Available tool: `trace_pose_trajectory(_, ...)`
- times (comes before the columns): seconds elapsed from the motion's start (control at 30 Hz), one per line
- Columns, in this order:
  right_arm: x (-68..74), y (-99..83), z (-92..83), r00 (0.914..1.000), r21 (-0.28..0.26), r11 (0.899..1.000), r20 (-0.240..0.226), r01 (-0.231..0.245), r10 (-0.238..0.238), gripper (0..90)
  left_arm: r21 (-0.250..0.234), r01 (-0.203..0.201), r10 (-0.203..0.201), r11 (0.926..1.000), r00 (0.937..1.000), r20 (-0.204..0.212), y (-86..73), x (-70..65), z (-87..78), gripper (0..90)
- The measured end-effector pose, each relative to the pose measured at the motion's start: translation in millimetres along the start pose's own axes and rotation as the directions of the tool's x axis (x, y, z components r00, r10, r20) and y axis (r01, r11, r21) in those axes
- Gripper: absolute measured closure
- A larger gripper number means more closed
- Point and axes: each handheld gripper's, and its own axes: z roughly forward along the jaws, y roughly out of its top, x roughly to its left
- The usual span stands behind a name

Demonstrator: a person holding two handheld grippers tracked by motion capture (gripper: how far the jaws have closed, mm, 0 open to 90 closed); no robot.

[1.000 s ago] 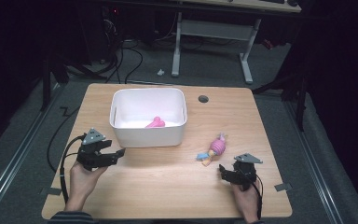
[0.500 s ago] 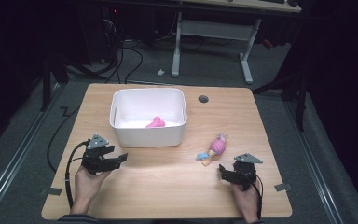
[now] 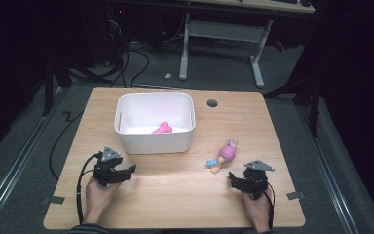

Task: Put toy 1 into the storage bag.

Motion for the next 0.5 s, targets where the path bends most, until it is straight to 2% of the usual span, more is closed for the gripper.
trace_pose_trajectory(0.2,0.1,0.0,0.0,1.0,0.0,1.0,0.0,-0.001,0.001,21.3,0.008,-0.003,0.004,1.0,0.9998,-0.02,-5.4,-0.9,10.0,35.9)
trace_pose_trajectory(0.23,0.1,0.0,0.0,1.0,0.0,1.0,0.0,-0.001,0.001,21.3,-0.005,-0.012,0.012,0.9999,0.9993,-0.035,-6.1,-1.0,11.3,36.1)
trace_pose_trajectory(0.3,0.1,0.2,0.3,1.0,-0.001,1.0,-0.005,0.003,-0.003,21.3,-0.013,-0.007,0.007,0.9999,0.9993,-0.036,-7.0,-0.6,13.6,36.9)
trace_pose_trajectory(0.5,0.3,0.8,0.9,0.9998,0.0,1.0,-0.017,0.013,-0.013,21.2,0.003,-0.01,0.01,0.9999,0.9985,-0.054,-9.7,-1.6,20.7,36.9)
